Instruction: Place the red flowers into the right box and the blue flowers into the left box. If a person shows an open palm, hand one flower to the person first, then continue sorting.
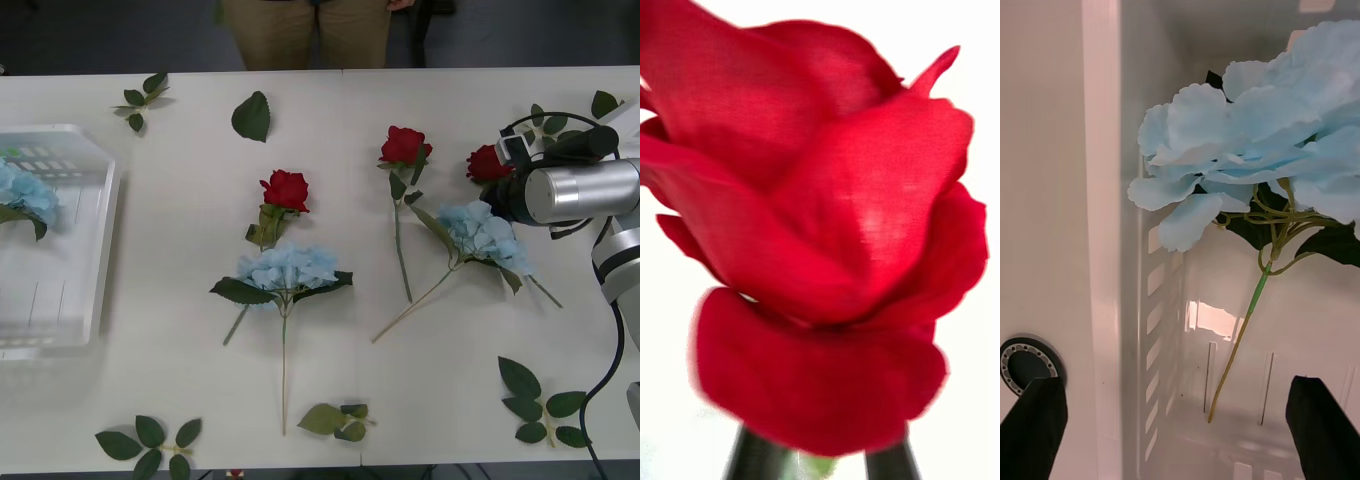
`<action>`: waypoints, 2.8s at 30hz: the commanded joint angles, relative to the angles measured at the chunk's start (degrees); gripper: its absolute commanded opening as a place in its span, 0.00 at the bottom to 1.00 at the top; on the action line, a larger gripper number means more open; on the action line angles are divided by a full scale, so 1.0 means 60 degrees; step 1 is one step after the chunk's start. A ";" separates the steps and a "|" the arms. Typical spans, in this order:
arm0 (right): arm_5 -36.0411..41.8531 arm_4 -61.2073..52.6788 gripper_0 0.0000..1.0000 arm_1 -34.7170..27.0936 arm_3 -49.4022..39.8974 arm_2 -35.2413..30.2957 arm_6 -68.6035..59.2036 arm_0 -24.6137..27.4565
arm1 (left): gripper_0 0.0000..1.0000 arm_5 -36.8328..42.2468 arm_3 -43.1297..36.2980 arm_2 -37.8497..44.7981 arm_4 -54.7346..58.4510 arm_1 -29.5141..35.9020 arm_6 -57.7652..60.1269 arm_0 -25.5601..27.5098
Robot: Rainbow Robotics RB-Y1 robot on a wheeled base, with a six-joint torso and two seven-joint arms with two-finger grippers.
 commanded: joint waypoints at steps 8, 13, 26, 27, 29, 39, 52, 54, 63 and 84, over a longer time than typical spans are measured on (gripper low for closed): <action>0.0596 -0.1746 0.00 0.0116 -0.0452 -0.1211 0.0150 -0.0261 | 1.00 0.0319 -0.1458 0.0115 0.1277 -0.0349 0.0065 -0.0331; 0.1987 -0.2610 0.00 -0.0060 -0.1478 -0.2295 0.0780 -0.0261 | 1.00 -0.0398 -0.2747 0.0100 0.1262 -0.1272 -0.1048 -0.0331; 0.6089 -0.2171 0.00 -0.0909 -0.4305 -0.5137 0.2143 -0.0158 | 1.00 -0.2742 -0.4183 -0.2654 0.1877 -0.2590 -0.2513 -0.0946; 0.6411 -0.1878 0.00 -0.1202 -0.4554 -0.5166 0.2143 -0.0158 | 1.00 -0.2772 -0.4198 -0.2873 0.1951 -0.2737 -0.2498 -0.1034; 0.6572 -0.1717 0.00 -0.1407 -0.4656 -0.5181 0.2143 -0.0158 | 1.00 -0.2772 -0.4198 -0.2961 0.1994 -0.2825 -0.2498 -0.1063; 0.5503 -0.0471 0.00 -0.3209 -0.3572 -0.4844 0.2465 -0.0100 | 1.00 -0.2772 -0.4417 -0.3415 0.1365 -0.3894 -0.2205 -0.1180; 0.4829 -0.1028 0.00 -0.2623 -0.3045 -0.4917 0.2289 0.0208 | 1.00 -0.2757 -0.4432 -0.4382 -0.0379 -0.4202 0.0798 -0.1210; 0.5152 -0.1057 0.00 -0.2374 -0.3528 -0.4610 0.1586 0.0208 | 1.00 -0.2757 -0.4403 -0.4748 -0.0862 -0.4260 0.1413 -0.1415; 0.6631 -0.0017 0.00 -0.0968 -0.7659 -0.2530 -0.2398 0.0193 | 1.00 -0.2757 -0.3509 -0.6477 -0.1697 -0.4700 0.4079 -0.3011; 0.2866 0.5344 0.00 0.0687 -1.0721 0.3491 -0.7643 0.0208 | 1.00 -0.2742 -0.1912 -0.9289 -0.2532 -0.5271 0.6291 -0.4549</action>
